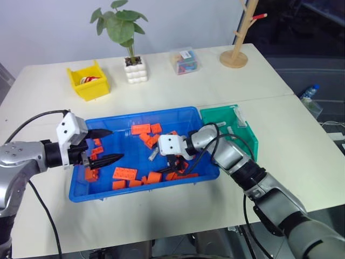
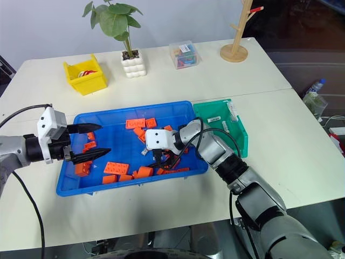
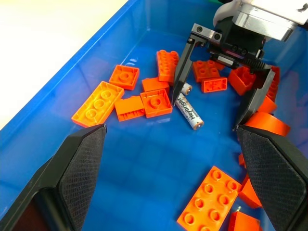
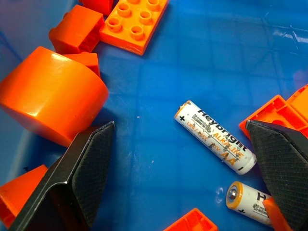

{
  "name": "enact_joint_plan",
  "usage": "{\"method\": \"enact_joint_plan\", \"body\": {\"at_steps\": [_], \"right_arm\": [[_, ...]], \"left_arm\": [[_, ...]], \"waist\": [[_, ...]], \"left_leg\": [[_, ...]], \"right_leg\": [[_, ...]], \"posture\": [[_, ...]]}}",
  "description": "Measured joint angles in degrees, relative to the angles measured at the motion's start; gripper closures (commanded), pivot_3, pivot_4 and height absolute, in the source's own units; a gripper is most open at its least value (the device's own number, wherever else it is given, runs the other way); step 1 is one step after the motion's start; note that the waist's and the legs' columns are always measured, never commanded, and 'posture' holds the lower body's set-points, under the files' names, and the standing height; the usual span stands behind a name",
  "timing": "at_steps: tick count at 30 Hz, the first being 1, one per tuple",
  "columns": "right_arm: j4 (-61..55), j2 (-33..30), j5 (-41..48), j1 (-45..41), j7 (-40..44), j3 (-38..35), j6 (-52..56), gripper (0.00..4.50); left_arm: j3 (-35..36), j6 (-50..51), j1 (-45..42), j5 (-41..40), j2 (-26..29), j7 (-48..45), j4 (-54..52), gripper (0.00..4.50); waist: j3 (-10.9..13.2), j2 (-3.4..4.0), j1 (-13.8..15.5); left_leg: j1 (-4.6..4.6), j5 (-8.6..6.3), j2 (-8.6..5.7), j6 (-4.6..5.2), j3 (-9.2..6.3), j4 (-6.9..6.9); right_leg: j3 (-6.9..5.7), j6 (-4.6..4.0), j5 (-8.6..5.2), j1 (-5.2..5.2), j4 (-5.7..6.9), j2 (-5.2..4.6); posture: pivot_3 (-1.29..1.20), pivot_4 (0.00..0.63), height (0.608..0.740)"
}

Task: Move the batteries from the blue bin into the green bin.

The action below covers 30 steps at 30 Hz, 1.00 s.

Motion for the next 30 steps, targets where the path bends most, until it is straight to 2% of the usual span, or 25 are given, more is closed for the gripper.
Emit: {"method": "enact_joint_plan", "body": {"at_steps": [3, 10, 24, 28, 30], "right_arm": [[3.09, 1.1, -0.07, -1.03, -0.11, -0.12, -1.63, 0.9], [7.07, 1.79, -1.61, -1.8, -1.09, -1.17, -4.15, 4.41], [7.61, 1.89, -2.3, -2.59, -2.87, -3.22, -2.07, 4.41], [3.08, -0.99, -0.55, -6.24, -3.82, -9.37, 6.13, 4.41], [-2.34, -3.26, 1.31, -8.75, -4.55, -14.21, 11.09, 4.41]], "left_arm": [[0.0, -0.01, 0.0, -0.26, -0.06, 0.31, 0.0, 0.0], [0.03, -0.08, -0.15, -0.82, -0.1, 1.76, 0.04, 0.0], [0.0, -0.22, -0.79, -1.1, -0.09, 1.79, 0.07, 0.0], [-0.95, -0.11, -2.44, -2.29, -0.17, -0.11, 0.26, 0.0], [-2.87, -0.51, -6.26, -2.27, -1.63, -0.33, 1.7, 0.0]], "waist": [[0.0, -0.01, 0.04], [-0.03, -0.05, 0.07], [-0.04, -0.06, 0.07], [0.0, -0.03, 0.26], [0.0, -0.03, 0.74]], "left_leg": [[0.03, 0.0, 0.01, 0.0, 0.01, 0.0], [0.03, 0.0, 0.01, 0.0, 0.02, 0.0], [0.01, 0.0, 0.01, 0.0, 0.03, 0.01], [-0.11, 0.01, 0.01, -0.01, 0.03, 0.03], [-0.09, 0.0, 0.01, -0.01, 0.03, 0.01]], "right_leg": [[0.0, -0.01, 0.01, 0.02, 0.01, 0.01], [0.01, -0.01, 0.01, 0.03, 0.01, 0.0], [0.01, -0.02, 0.01, 0.03, 0.01, 0.01], [0.01, -0.02, 0.02, -0.09, 0.0, 0.0], [0.01, -0.02, 0.02, -0.08, 0.0, 0.0]], "posture": [[0.0, 0.15, 0.74], [0.0, 0.15, 0.74], [0.0, 0.15, 0.74], [0.0, 0.15, 0.74], [0.0, 0.15, 0.74]]}}
